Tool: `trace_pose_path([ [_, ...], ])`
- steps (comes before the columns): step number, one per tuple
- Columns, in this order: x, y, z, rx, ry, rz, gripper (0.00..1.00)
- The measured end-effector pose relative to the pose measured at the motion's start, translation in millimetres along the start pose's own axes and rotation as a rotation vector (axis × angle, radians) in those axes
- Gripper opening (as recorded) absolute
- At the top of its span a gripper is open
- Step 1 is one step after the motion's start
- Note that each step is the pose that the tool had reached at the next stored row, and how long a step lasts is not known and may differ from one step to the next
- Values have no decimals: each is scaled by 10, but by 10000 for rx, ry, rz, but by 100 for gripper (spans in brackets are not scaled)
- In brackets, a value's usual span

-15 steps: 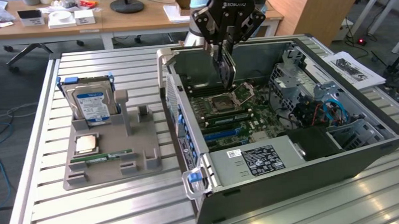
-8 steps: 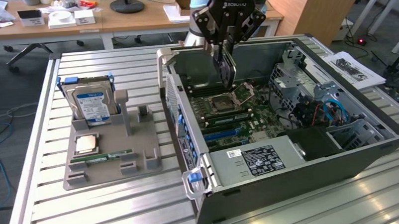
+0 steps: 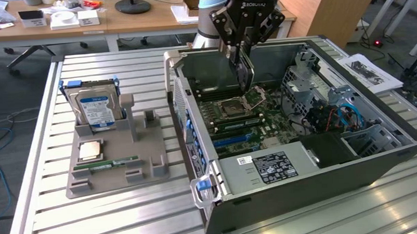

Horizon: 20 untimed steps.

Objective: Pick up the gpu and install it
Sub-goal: 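Pick up the gpu and move the gpu toward the slot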

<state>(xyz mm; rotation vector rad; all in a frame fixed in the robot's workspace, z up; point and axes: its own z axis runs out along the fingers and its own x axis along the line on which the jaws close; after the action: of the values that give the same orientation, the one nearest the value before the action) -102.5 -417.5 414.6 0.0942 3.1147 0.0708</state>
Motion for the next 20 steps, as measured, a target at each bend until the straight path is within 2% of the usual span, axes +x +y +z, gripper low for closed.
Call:
trace_pose_path([
  [20, -356, 21, 12, 1, 0, -4, 27],
])
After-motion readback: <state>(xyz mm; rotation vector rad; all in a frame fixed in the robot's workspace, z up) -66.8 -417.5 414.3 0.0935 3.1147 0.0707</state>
